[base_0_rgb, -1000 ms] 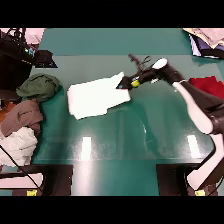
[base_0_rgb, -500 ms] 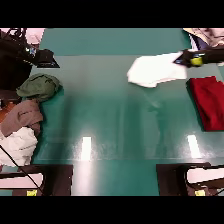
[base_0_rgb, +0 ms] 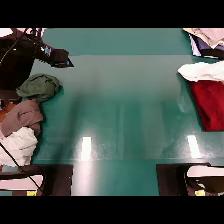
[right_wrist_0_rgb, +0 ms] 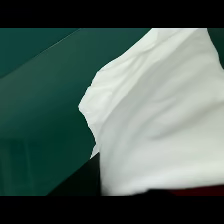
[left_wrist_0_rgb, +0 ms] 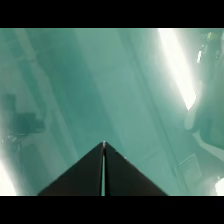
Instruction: Fold the shirts.
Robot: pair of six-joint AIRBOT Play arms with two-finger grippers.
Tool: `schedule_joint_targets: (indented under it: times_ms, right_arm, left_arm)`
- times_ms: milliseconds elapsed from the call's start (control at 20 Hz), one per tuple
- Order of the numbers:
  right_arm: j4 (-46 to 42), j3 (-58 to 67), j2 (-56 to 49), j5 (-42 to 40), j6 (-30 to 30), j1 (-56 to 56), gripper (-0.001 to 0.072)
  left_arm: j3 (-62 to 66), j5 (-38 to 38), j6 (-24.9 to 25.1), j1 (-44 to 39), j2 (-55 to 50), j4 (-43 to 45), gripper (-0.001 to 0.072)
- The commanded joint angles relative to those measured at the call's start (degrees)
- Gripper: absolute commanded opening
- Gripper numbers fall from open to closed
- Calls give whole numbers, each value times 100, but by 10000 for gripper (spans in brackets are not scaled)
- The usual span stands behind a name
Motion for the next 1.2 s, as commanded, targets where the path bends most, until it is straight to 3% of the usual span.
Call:
schedule_joint_targets:
  times_ms: [0,400,650,950,1050,1100,1150]
  right_arm:
    - [387,9,149,-157,-203,-267,19]
    - [297,4,918,326,-334,-490,19]
    - [-826,-111,1233,1038,184,-492,20]
    - [-2892,-1357,1930,1709,1054,-492,39]
    - [-3580,-1797,2159,1853,1084,-492,421]
    - [-3891,-2009,2286,1869,1104,-492,571]
    - [-4131,-2179,2393,1869,1169,-492,593]
  left_arm:
    - [0,61,-7,-120,0,15,20]
    - [0,59,2,-120,0,44,20]
    - [0,57,55,-120,0,70,20]
    - [0,55,238,-120,0,105,20]
    - [0,55,317,-120,0,105,20]
    - [0,52,330,-120,0,105,21]
    - [0,52,332,-120,0,105,21]
